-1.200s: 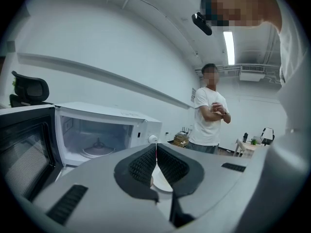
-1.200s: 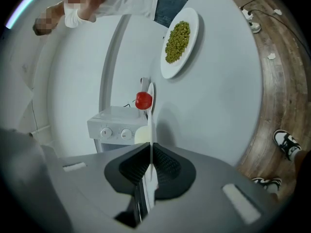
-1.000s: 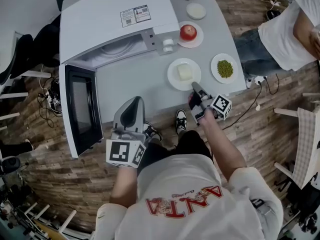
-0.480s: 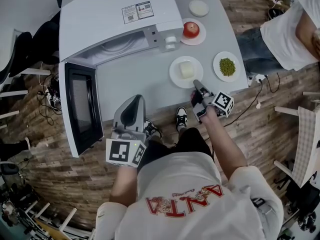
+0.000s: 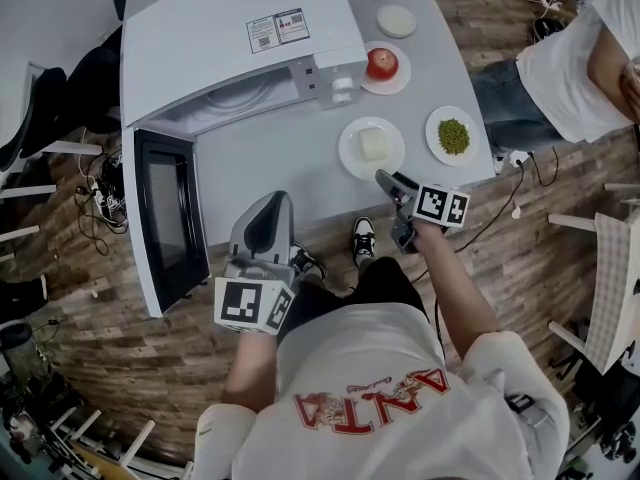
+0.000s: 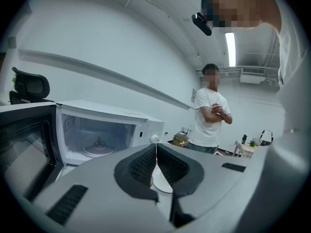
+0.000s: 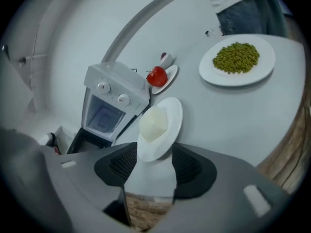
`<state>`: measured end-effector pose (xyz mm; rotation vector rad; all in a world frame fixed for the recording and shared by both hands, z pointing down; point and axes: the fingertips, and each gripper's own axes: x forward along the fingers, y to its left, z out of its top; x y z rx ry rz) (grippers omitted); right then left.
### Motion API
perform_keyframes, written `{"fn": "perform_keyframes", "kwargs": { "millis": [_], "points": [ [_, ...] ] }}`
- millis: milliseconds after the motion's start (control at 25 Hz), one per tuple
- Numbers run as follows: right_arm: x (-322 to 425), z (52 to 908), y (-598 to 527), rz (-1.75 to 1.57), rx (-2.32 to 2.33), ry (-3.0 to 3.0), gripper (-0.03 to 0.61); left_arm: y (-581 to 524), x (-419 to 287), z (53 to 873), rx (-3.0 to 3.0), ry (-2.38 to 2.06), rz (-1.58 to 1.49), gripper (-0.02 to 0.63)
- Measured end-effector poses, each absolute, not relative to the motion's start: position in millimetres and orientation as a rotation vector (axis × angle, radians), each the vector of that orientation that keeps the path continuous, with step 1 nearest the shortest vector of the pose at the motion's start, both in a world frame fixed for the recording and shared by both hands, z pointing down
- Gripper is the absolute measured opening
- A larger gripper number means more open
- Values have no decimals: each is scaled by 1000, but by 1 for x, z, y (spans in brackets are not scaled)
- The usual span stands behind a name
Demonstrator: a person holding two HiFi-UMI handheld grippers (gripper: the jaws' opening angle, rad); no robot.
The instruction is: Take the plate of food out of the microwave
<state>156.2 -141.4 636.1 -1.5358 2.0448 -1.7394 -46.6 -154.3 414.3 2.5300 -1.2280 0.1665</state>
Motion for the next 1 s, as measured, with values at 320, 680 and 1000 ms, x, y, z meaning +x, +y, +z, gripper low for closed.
{"fn": "perform_keyframes", "kwargs": {
  "millis": [320,680,1000],
  "points": [
    [146,643,-120,-1744,-1740,2538,213,-155,-48,413,2526,-1220,136,12],
    [157,569,-140,-1323,-1897,2618,85,-161,-55,397,2537,-1214,86,12],
    [146,454,-161,-831,-1880,2616,3,-163,-65,360,2550,-1221,21,12]
  ]
}}
